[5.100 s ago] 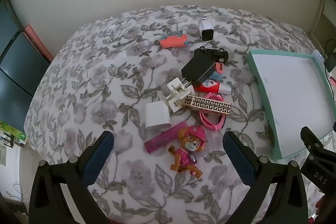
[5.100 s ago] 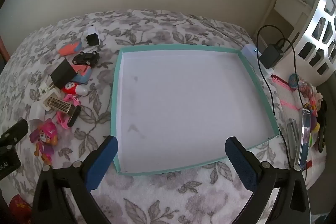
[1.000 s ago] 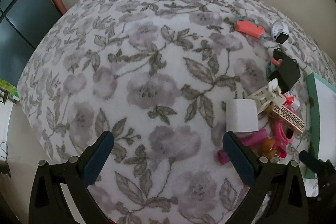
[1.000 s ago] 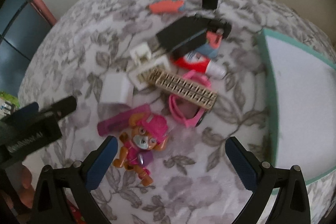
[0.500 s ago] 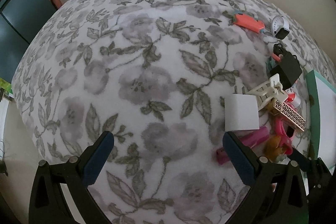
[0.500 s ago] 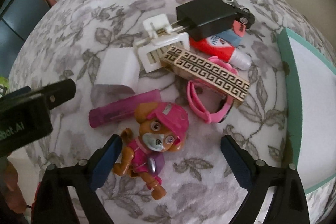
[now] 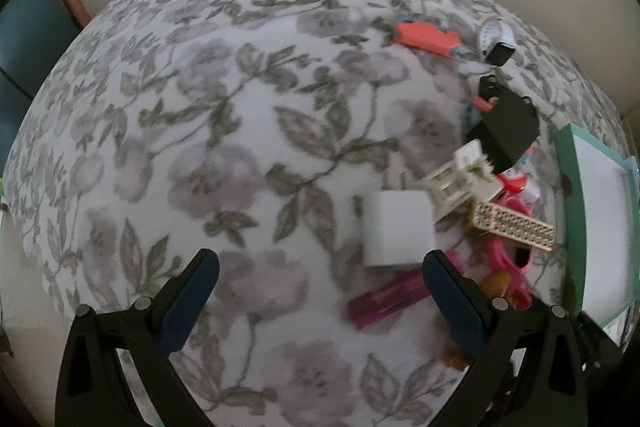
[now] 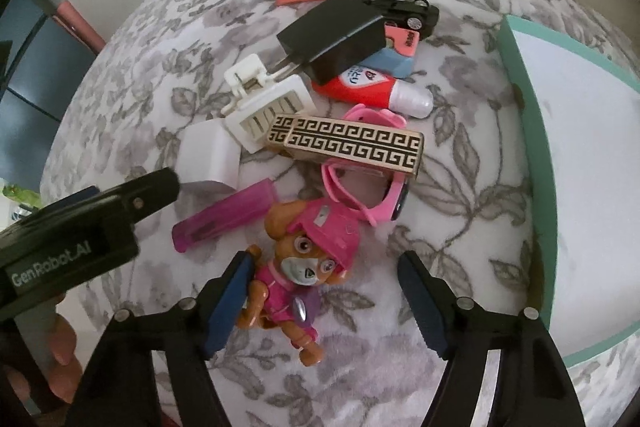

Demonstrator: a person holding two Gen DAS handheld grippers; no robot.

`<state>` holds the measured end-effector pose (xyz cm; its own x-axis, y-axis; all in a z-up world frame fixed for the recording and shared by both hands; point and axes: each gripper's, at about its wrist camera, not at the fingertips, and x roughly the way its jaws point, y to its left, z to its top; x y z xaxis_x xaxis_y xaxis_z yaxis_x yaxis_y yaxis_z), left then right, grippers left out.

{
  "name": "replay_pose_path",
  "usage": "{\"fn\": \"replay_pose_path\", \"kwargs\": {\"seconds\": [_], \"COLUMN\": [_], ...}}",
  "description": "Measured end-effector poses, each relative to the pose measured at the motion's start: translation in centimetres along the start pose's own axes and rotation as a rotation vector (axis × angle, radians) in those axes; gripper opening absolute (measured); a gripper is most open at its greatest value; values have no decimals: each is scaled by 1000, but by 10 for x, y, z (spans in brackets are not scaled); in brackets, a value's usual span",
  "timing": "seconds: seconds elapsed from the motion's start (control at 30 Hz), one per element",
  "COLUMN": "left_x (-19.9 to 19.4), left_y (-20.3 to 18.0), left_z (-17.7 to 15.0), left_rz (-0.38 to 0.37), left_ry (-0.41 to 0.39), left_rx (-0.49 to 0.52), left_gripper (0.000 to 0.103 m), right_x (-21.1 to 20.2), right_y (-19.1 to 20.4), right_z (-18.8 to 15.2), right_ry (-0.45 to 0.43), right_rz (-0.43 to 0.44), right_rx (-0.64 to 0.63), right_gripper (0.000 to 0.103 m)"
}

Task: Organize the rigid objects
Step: 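Grasp the white charger cube with the left gripper while the right grasps the pink dog figure, then carry the white charger with the left gripper while the right carries the dog figure over the tray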

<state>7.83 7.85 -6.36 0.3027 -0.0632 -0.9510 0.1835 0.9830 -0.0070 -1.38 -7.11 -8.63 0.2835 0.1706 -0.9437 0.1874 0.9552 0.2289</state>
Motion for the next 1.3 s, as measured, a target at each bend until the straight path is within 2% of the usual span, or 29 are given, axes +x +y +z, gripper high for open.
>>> {"fn": "replay_pose_path", "kwargs": {"seconds": [0.07, 0.13, 0.17, 0.27, 0.37, 0.4, 0.47, 0.53, 0.7, 1.03, 1.23, 1.3], "left_x": [1, 3, 5, 7, 12, 14, 16, 17, 16, -4, -39, -50], "left_y": [-6, -9, -11, -18, -27, -29, -32, -35, -42, -29, -33, -38], "left_z": [4, 8, 10, 13, 14, 14, 12, 12, 8, -2, -1, 5], "left_rz": [19, 30, 22, -8, 2, 13, -14, -39, -4, 38, 75, 68], "left_ry": [-8, -8, -5, 2, 8, 14, 22, 39, 40, 60, -22, -50], "left_rx": [17, 27, 29, 30, 55, 64, 66, 64, 81, 0, -28, -32], "left_gripper": [100, 86, 84, 84, 84, 81, 67, 43, 44, 44, 44, 44], "right_x": [-3, -6, -4, -3, -3, -3, -1, -3, -8, -33, -52, -62], "right_y": [-1, -2, -1, 6, 11, 11, 15, 13, 2, -12, -22, -27], "right_z": [-3, -2, 1, 2, 1, 1, -1, -5, -11, -16, -17, -16], "right_ry": [2, 3, 3, -6, -1, -1, -1, -1, -4, -24, -73, -104], "right_rz": [5, 1, 1, 7, 15, 12, 8, 6, 28, 58, 92, 94], "right_rx": [2, -12, -18, -33, -41, -42, -42, -38, -11, 21, 63, 80], "right_gripper": [75, 72, 68, 57, 53, 52, 52, 52, 51, 51, 51, 51]}}
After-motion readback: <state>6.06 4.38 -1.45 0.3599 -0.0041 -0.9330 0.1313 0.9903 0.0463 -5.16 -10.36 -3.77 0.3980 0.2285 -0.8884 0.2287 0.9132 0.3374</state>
